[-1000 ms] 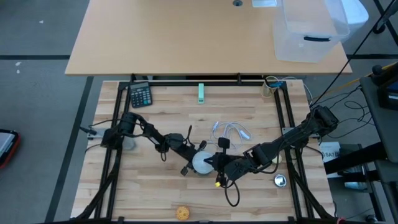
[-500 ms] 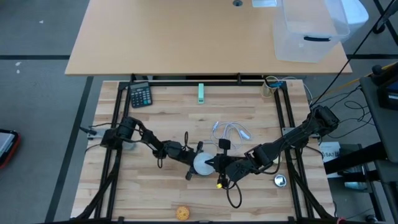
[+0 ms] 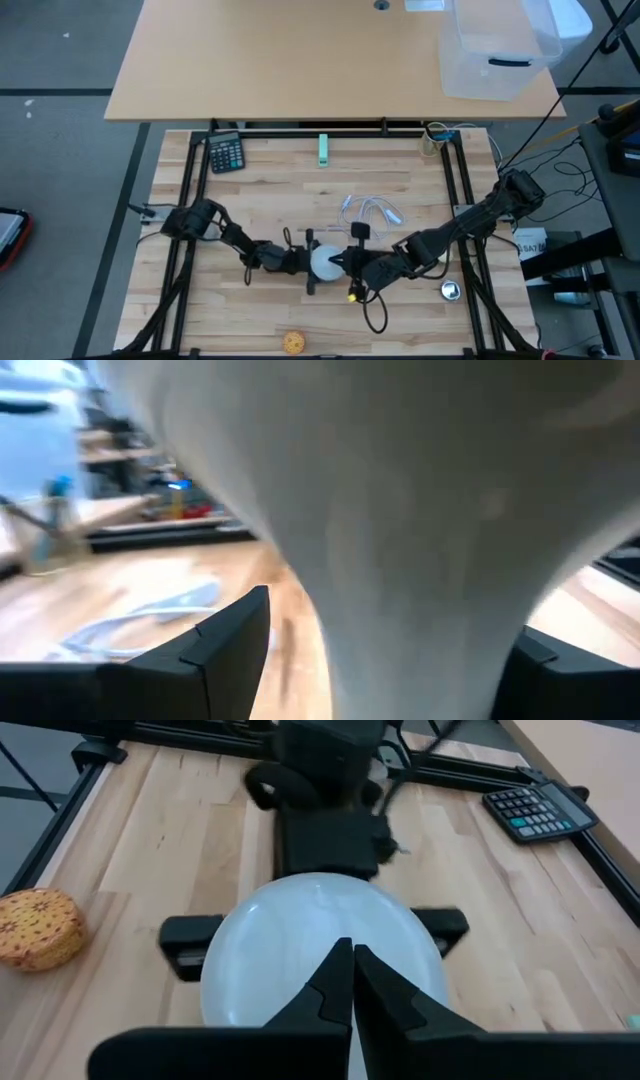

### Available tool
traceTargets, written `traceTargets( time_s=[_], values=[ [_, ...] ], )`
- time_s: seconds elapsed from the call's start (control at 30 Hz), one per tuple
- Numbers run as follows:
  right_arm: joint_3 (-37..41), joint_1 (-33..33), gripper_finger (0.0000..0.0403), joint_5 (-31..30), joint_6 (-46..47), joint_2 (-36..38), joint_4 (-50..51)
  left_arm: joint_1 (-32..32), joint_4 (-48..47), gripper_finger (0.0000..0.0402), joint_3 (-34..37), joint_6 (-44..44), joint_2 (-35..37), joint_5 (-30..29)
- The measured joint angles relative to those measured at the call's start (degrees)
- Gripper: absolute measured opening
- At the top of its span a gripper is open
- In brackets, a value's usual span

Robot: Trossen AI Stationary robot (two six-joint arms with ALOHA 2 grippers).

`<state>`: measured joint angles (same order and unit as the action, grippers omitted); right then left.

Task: Screw lightbulb
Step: Insert the white lightbulb into the silver lamp

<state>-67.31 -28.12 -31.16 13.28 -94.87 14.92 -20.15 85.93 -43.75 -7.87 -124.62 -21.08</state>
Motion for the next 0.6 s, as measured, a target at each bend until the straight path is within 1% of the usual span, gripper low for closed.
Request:
traceTargets(
  time_s=[0.2,0.3,0.5,0.6],
  values=[
    [0.0,0.0,0.0,0.0,0.0,0.0,0.0,-4.4,1.6,0.0266,-0.6,-6.2,0.0,-9.6],
    [0.0,-0.1,0.0,0.0,0.0,0.0,0.0,-6.4,1.6,0.0266,-0.8,-6.2,0.1,-14.7],
    [0.0,-0.1,0.0,0.0,-0.4,0.0,0.0,-11.5,0.4,0.0266,-2.3,-6.4,0.1,-30.4],
    [0.0,-0.1,0.0,0.0,-0.5,0.0,0.0,-13.1,-1.4,0.0266,-3.7,-6.1,0.1,-34.1]
  ],
)
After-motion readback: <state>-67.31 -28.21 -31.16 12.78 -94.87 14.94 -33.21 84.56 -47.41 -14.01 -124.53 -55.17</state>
